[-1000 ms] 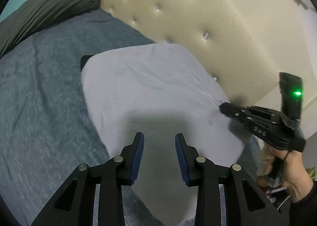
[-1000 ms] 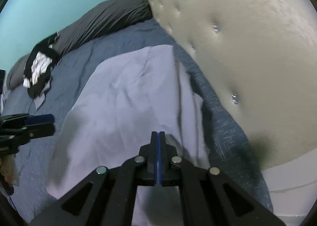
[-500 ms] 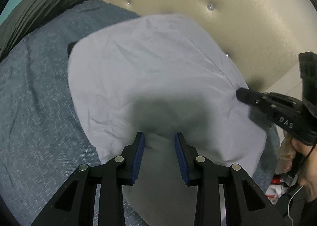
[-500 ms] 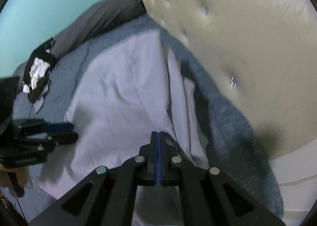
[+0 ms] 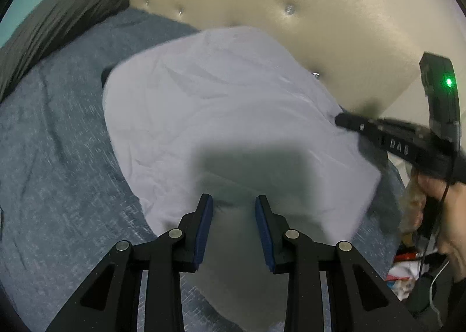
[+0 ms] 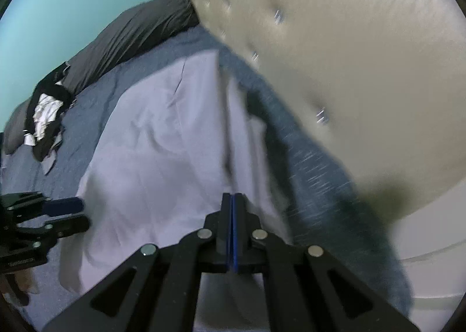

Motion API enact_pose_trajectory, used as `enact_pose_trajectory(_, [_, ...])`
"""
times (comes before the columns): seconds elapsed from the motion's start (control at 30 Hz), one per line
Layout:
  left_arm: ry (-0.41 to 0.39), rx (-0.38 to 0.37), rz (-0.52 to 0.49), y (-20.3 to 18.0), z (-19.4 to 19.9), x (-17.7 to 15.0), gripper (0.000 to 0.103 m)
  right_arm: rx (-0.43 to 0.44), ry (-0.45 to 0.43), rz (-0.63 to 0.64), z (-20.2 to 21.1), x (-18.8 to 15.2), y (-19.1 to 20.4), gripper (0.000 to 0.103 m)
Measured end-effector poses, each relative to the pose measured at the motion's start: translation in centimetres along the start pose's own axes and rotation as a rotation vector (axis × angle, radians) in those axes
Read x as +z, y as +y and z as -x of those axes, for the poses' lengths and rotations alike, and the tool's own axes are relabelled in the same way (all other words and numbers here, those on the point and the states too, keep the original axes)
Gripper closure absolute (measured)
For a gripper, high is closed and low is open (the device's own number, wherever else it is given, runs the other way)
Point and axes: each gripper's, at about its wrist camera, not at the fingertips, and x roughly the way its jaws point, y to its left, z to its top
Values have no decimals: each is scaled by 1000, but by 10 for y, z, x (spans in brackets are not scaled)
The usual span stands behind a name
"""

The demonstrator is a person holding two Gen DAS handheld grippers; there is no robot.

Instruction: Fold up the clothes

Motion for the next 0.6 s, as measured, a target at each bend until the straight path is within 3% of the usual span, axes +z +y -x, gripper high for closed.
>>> enact_pose_trajectory(0.13, [-11,-3,-26,-9,10,-7,71,42,-65,-76,27,-7,-12,103])
enact_pose_trajectory(0.23, [-10,3,-17,-15,10,-15,71,87,-85,-42,34,-12,1,103])
enact_pose_trajectory(0.4, [-5,14,-6,-20,6,-22,71,36,15,-5,12,-33,3,103])
enact_pose_trajectory(0.6, [-16,18,6,-18,10,-25,71,30,-40,-81,25,-46,-9,103])
